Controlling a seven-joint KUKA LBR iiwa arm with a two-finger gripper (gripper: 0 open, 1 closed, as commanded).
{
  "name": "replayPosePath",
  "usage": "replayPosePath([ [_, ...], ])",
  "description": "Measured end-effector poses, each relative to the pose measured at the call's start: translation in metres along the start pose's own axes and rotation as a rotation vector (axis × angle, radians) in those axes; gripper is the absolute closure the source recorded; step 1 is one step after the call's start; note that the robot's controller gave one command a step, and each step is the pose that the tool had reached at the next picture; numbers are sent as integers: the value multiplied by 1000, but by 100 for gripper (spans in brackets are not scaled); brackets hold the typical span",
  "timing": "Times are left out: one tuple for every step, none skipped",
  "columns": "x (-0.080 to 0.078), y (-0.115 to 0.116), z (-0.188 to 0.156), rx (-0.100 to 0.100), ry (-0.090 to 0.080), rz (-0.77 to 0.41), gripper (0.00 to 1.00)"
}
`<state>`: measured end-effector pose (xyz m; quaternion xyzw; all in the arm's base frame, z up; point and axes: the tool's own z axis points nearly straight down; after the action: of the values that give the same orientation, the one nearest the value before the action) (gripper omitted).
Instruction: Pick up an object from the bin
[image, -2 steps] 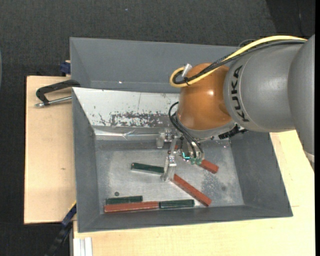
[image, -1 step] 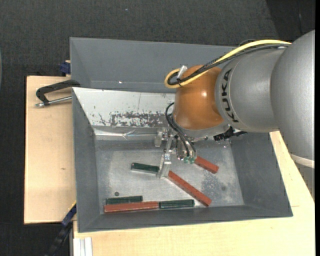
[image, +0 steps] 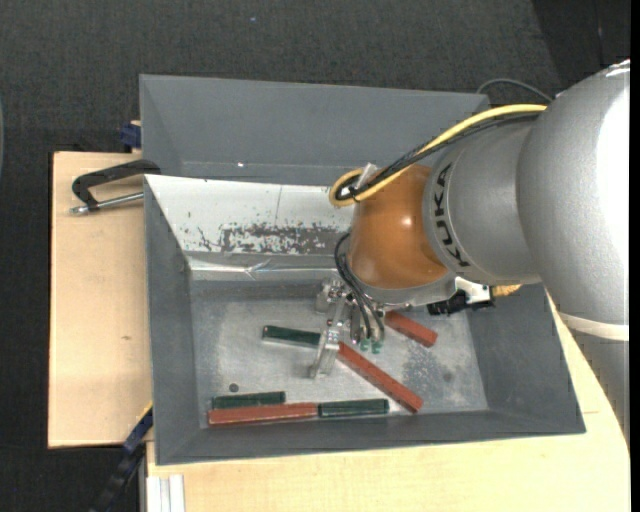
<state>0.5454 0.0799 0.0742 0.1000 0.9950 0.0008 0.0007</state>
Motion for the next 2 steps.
replayPosePath([
  [10,47,-15,-1,-3,-98,100],
  [9,47,-15,-1,-3,-98,100],
])
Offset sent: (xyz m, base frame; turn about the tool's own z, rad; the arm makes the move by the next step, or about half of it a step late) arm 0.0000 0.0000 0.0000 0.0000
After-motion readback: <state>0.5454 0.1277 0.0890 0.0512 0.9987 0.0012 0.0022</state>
